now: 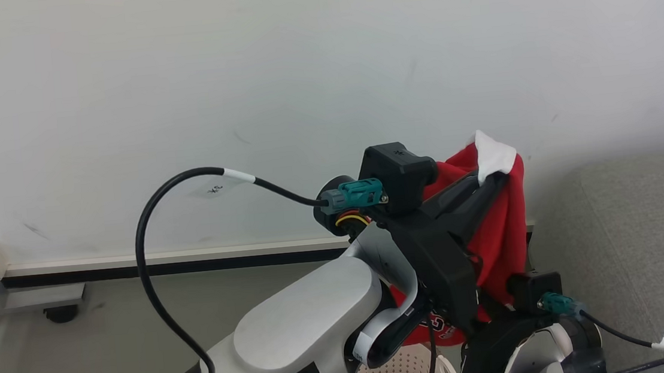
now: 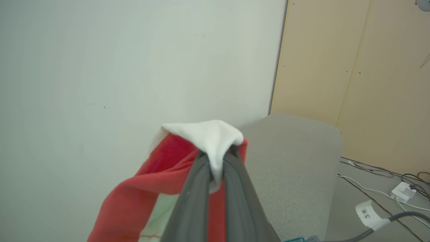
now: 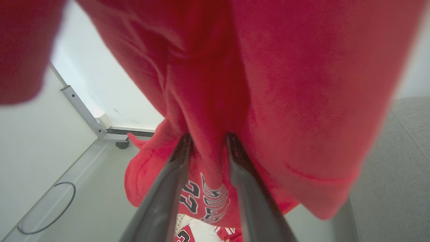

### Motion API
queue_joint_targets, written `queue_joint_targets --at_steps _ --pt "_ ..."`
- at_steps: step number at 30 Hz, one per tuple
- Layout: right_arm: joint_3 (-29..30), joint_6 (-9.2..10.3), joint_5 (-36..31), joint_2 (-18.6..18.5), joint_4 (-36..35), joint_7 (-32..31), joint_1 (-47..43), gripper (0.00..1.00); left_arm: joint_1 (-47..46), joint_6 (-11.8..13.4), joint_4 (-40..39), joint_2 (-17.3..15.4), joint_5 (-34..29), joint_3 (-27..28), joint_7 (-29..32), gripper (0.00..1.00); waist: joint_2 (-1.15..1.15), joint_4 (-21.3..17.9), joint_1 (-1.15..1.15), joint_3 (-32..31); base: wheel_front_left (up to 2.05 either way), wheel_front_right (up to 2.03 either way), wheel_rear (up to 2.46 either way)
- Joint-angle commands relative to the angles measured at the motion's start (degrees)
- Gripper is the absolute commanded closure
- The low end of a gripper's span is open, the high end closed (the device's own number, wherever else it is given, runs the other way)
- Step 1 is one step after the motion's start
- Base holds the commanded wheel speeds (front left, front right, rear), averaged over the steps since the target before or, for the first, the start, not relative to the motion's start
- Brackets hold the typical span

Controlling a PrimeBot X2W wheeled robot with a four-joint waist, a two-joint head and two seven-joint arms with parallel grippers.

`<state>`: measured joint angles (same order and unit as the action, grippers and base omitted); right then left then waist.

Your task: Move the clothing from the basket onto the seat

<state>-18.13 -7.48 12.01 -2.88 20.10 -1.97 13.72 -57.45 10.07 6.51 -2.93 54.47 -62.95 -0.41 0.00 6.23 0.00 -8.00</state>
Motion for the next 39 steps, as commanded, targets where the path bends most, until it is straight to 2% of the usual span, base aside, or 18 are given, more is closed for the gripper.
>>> queue_joint_targets --at_steps 1,7,8,9,10,18,24,29,30,32,34,39 --pt "-0.13 -0.02 -0.12 -0.01 0.36 0.32 0.86 1.00 -0.05 0.26 -0.37 0.06 0.52 0.09 0.11 1.00 0.00 -0.12 0.00 0.09 0.00 0.00 0.00" --pt "-0.12 -0.02 -0.46 -0.01 0.86 1.08 1.04 1.00 1.09 1.28 2.61 -0.55 0.23 -0.30 -0.27 0.99 0.00 -0.81 0.00 0.60 0.00 0.00 0.00" --pt "-0.20 -0.02 -0.49 -0.01 0.81 1.12 0.97 1.00 0.82 1.60 3.54 -1.11 -0.86 -0.52 -0.86 0.77 0.00 -0.96 0.00 0.70 0.00 0.00 0.00" --pt "-0.36 -0.02 -0.48 -0.01 0.70 1.13 0.93 1.00 1.04 1.60 4.42 -1.39 -1.18 -0.54 -1.57 0.35 0.00 -1.17 0.00 0.83 0.00 0.00 0.00" --pt "-0.44 -0.02 -0.45 -0.01 0.59 1.19 0.86 1.00 1.34 1.72 5.54 -1.68 -1.91 -0.75 -2.27 0.00 0.00 -1.36 0.00 0.97 0.00 0.00 0.00" --pt "-0.71 -0.02 -0.90 -0.02 -0.81 0.65 -0.30 1.00 5.40 1.94 14.07 -3.10 -5.24 -0.33 -11.99 0.00 0.00 -3.52 0.00 2.20 0.00 0.00 0.00" --pt "-0.72 -0.02 -1.54 -0.03 -2.55 -0.24 -0.35 1.00 11.07 0.47 17.18 -3.88 -9.30 4.35 -14.81 0.00 0.00 -6.69 0.00 3.45 0.00 0.00 0.00" --pt "0.41 -0.02 -2.81 -0.02 -3.99 -0.92 -0.83 1.00 19.46 -3.00 14.39 -4.66 -15.29 12.22 -14.82 0.00 0.00 -8.92 0.00 4.82 0.00 0.00 0.00" --pt "0.41 -0.02 -2.81 -0.02 -3.99 -0.92 -0.83 1.00 19.46 -3.00 14.39 -4.66 -15.29 12.22 -14.82 0.00 0.00 -8.92 0.00 4.82 0.00 0.00 0.00" --pt "0.55 -0.02 -3.31 0.00 -4.52 -1.39 -1.02 1.00 22.72 -4.90 13.44 -5.03 -17.85 14.80 -14.84 0.00 0.00 -9.99 0.00 5.33 0.00 0.00 0.00" --pt "0.35 -0.02 -3.78 -0.01 -5.31 -1.89 -0.68 1.00 27.13 -7.83 11.77 -5.81 -21.64 18.17 -14.83 0.00 0.00 -12.23 0.00 6.12 0.00 0.00 0.00" --pt "-0.51 -0.02 -4.02 0.00 -5.93 -2.61 0.98 1.00 34.50 -11.46 9.21 -7.45 -25.86 24.97 -14.84 0.00 0.00 -17.11 0.00 7.84 0.00 0.00 0.00"
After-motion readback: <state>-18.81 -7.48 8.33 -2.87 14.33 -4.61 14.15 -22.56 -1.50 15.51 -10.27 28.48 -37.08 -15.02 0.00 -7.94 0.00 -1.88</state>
